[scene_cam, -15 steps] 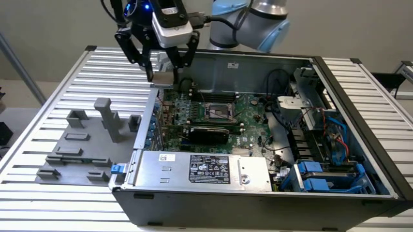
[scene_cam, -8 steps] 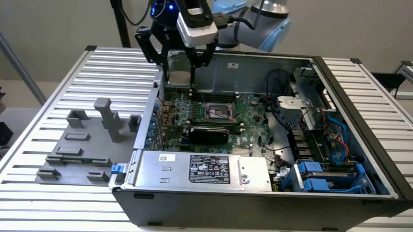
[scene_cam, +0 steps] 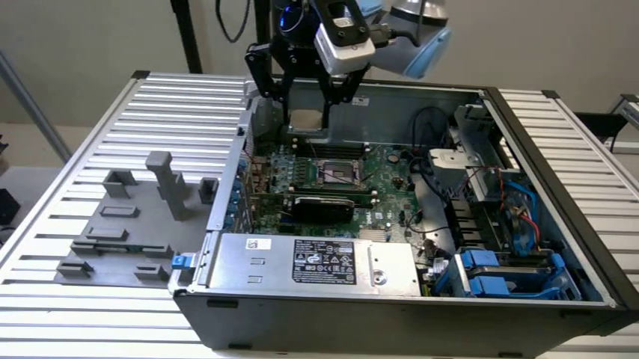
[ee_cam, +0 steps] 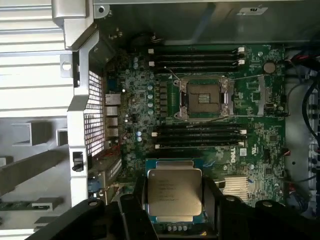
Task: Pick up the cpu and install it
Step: 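Pick up the cpu and move it towards the insertion slot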
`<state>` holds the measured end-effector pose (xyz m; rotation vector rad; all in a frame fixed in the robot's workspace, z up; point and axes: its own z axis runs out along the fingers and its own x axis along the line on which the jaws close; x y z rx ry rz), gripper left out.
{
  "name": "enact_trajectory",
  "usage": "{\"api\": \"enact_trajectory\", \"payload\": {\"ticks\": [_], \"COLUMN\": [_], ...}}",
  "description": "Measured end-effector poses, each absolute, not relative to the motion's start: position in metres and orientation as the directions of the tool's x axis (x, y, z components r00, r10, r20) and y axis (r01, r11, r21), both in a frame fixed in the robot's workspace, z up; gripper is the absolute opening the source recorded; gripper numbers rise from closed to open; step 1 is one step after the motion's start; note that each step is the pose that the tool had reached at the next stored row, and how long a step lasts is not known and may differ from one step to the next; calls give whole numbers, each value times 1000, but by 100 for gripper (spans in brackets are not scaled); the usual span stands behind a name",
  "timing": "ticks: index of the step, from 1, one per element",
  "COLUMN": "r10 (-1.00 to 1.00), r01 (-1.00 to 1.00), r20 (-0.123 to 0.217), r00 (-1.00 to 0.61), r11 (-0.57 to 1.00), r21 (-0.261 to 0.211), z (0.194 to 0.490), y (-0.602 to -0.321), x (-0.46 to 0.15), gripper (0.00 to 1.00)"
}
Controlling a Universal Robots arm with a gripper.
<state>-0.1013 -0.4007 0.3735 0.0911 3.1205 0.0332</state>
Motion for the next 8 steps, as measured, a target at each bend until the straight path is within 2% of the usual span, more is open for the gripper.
{"api": "enact_trajectory", "payload": {"ticks": [8], "r10": [58], "r01": [58], "r20": [-19], "r00": [-998], "r11": [998], "r21": [22], "z": [363], "y": [-376], "x": [-82], "gripper": [55]}}
